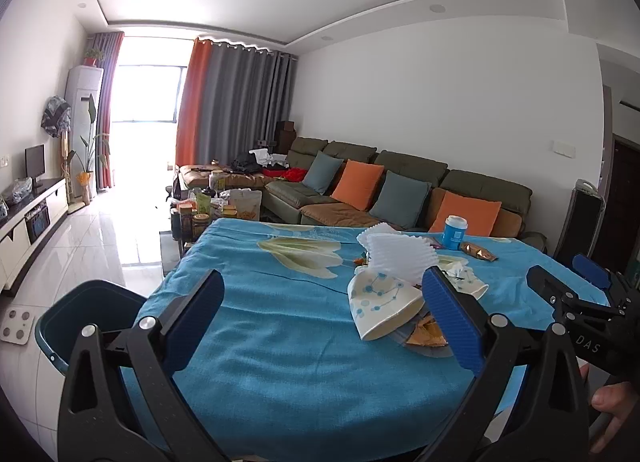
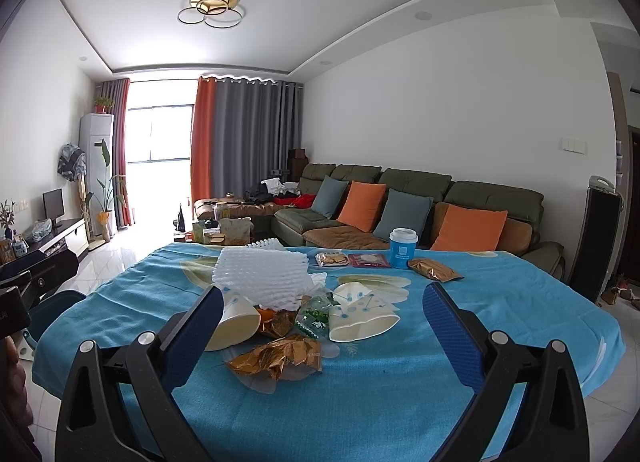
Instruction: Collect trash
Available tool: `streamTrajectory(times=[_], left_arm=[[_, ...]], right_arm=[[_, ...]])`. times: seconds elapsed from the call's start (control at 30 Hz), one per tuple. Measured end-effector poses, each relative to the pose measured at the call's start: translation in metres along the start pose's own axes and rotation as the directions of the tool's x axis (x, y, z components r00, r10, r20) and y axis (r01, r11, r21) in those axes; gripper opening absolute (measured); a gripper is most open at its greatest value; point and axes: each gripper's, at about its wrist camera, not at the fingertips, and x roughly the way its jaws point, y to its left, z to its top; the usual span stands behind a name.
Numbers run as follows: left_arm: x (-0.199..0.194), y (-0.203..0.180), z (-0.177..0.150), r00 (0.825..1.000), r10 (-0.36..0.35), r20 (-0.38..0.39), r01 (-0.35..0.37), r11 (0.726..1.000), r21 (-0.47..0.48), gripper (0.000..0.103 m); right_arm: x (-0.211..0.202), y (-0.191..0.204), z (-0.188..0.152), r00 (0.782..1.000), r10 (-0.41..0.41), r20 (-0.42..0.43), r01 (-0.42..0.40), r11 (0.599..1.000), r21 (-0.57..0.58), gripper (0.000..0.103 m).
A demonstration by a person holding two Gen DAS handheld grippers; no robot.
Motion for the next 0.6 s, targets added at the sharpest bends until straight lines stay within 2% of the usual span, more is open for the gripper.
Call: streamTrajectory(times=[0.27, 0.4, 0.6], left_arm=[[-0.0016, 0.0006, -0.001, 1.0, 0.007, 0.012, -0.007, 1.0, 0.018, 0.097], [-0.0035, -0.0003, -0.0011, 0.999, 0.02, 0.042, -0.021, 0.999, 0.035, 0.097], [-0.002, -0.0013, -0.0021, 0.999, 0.023, 0.036, -0.024, 0.999, 0.038, 0.097]], right_arm=[[0.0007, 0.0003, -0.0008, 1.0, -0.004, 0.0, 0.004, 1.0, -0.005, 0.096], [0.0014, 0.0014, -0.0006, 1.0, -0.011, 0.0, 0.011, 1.0, -0.017, 0.096], [0.0008, 0.0008, 0.0, 1.0, -0.008, -0.005, 0.008, 1.0, -0.015, 0.096]])
